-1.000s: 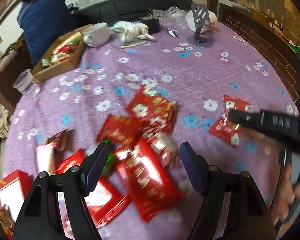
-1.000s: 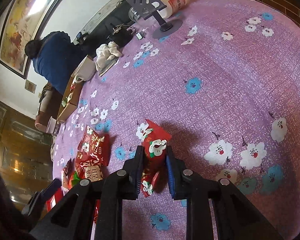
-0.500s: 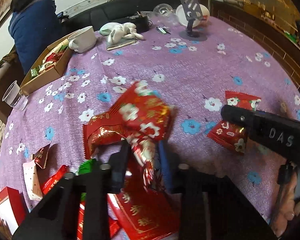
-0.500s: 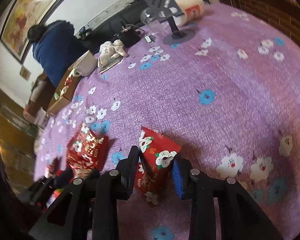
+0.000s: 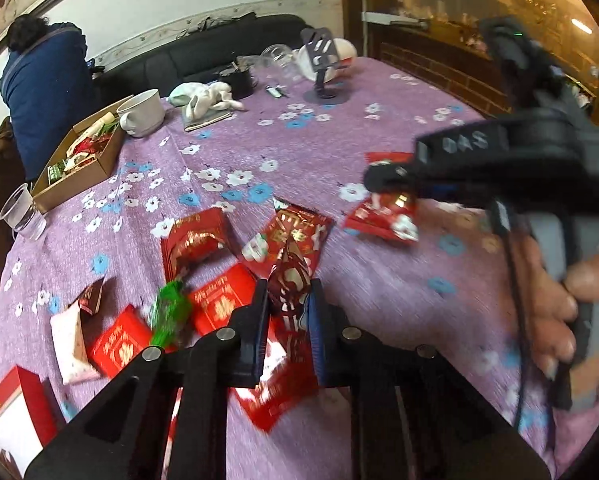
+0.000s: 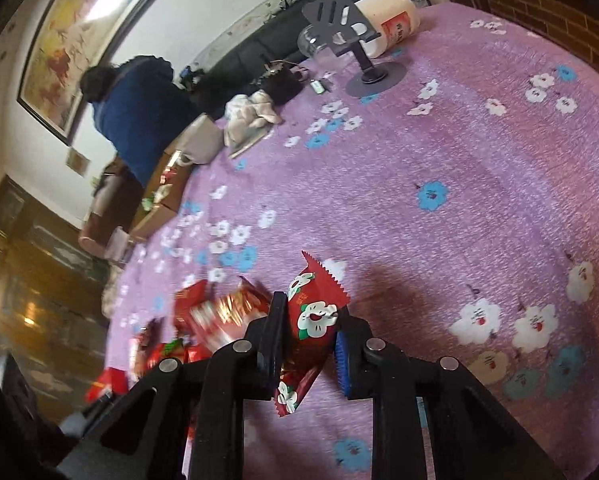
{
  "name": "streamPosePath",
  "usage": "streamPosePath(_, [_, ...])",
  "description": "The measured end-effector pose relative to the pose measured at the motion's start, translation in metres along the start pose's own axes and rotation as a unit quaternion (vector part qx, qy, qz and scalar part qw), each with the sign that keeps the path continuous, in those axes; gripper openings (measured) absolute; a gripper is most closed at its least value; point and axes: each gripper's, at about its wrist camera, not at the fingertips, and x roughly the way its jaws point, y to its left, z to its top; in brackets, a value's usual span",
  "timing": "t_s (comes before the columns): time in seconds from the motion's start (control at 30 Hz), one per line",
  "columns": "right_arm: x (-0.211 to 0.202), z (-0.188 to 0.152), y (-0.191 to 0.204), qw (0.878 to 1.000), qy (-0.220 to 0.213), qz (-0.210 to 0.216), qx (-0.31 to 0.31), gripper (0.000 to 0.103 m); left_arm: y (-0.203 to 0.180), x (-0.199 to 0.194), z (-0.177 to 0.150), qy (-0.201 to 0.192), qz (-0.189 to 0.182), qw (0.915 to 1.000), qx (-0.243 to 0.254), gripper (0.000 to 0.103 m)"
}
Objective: Organize snacks
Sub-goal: 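Grasp a red-and-white candy wrapper with the left tool while right holds red packet, then carry the red packet to the tray and release with right tool while left holds candy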
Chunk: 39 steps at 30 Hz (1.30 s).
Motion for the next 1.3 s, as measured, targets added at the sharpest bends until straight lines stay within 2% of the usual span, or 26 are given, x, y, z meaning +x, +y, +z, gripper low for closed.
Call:
streamPosePath(0.43, [0.001,-0.006,0.009,1.000,0.012,0.029,-0.001,0.022,0.012,-0.047,-0.032,-0.029,-0.028,0.9987,-0.032,0.015])
streamPosePath(0.67, [0.006,-0.013,0.022,0.999,0.019,0.038,-0.023,0.022,0.048,-0.096,-0.064,-0.050,0.002,0.9959,-0.075,0.015])
streamPosePath(0.87, [0.010,-0.022,0.038,0.997,0.022,0.043,-0.054,0.022,0.086,-0.141,-0.099,-0.071,0.044,0.9901,-0.113,0.015])
streamPosePath(1.0, [0.014,-0.033,0.054,0.995,0.026,0.047,-0.083,0.022,0.109,-0.167,-0.122,-0.088,0.086,0.9843,-0.126,0.016])
streamPosePath(1.2, [0.019,-0.060,0.087,0.989,0.051,0.078,-0.116,0.021,0.138,-0.180,-0.155,-0.085,0.112,0.9773,-0.158,0.016])
streamPosePath(1.3, [0.017,-0.084,0.117,0.982,0.068,0.104,-0.146,0.021,0.154,-0.181,-0.171,-0.076,0.117,0.9740,-0.179,0.016])
